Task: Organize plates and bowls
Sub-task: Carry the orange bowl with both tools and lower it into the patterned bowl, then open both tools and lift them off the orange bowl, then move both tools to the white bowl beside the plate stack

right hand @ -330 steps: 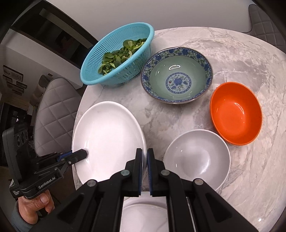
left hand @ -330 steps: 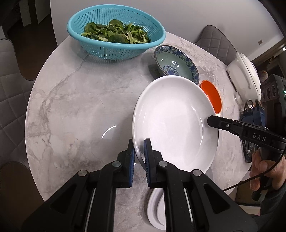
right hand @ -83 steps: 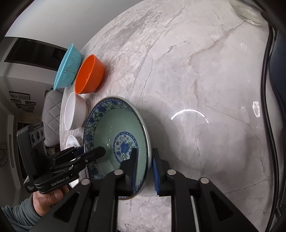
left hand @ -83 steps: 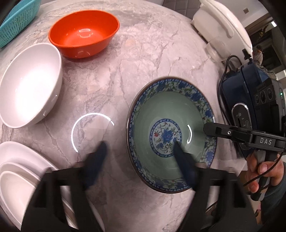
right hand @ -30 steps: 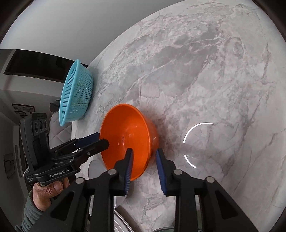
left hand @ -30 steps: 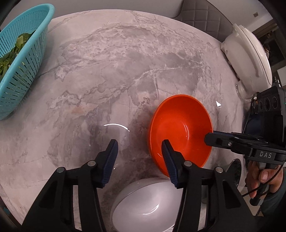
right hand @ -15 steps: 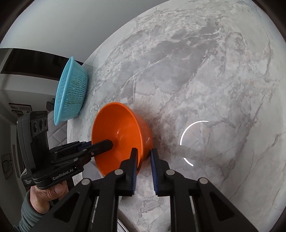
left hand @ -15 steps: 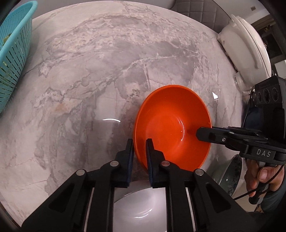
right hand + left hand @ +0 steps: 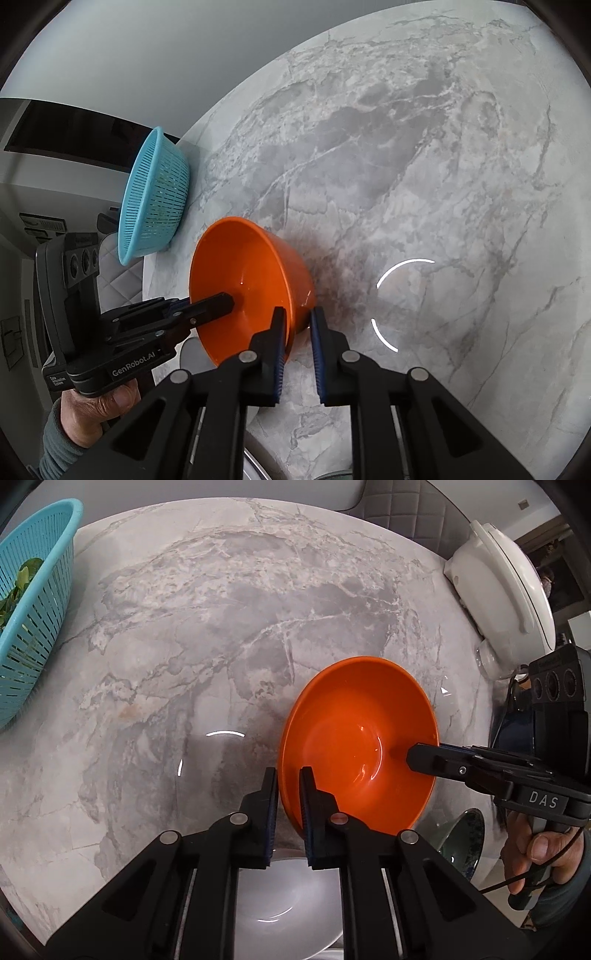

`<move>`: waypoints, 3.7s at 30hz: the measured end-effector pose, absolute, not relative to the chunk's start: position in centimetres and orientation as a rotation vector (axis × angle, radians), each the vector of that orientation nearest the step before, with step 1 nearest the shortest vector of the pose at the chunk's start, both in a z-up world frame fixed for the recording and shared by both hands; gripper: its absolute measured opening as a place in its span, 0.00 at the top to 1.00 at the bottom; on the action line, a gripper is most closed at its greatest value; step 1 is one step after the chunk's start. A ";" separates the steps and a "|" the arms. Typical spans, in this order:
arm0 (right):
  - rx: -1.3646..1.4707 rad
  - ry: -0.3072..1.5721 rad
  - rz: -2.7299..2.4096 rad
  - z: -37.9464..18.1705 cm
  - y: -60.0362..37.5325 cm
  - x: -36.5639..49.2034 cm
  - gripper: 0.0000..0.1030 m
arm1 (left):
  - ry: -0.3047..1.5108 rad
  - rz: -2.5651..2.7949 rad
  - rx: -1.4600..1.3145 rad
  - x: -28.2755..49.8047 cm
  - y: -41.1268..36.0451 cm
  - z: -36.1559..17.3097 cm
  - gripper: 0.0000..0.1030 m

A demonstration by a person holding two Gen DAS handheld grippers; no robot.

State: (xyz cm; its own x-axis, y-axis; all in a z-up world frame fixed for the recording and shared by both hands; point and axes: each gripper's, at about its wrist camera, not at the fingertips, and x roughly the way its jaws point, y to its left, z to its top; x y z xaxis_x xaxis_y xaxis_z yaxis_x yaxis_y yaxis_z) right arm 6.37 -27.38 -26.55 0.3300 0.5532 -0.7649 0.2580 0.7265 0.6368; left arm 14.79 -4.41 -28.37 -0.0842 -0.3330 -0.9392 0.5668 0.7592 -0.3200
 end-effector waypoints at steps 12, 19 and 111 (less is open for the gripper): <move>0.795 1.217 0.204 -23.0 -28.9 3.1 0.85 | 1.451 -0.807 0.209 10.6 -5.0 -24.3 0.90; 0.807 1.210 0.188 -21.6 -29.8 -1.1 0.86 | 1.441 -0.854 0.214 5.8 -5.9 -22.4 0.90; 0.855 1.374 0.415 -26.5 -19.2 1.9 0.59 | 1.505 -0.644 0.002 7.5 10.8 -29.2 0.38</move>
State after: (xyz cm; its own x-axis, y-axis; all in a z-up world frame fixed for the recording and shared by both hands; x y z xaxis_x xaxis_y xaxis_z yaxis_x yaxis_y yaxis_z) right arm 1.88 -19.24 -26.50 0.1887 0.7096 -0.6788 0.2156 0.6444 0.7336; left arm 7.52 10.79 -29.19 -0.0665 -0.3915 -0.9178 0.3937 0.8349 -0.3847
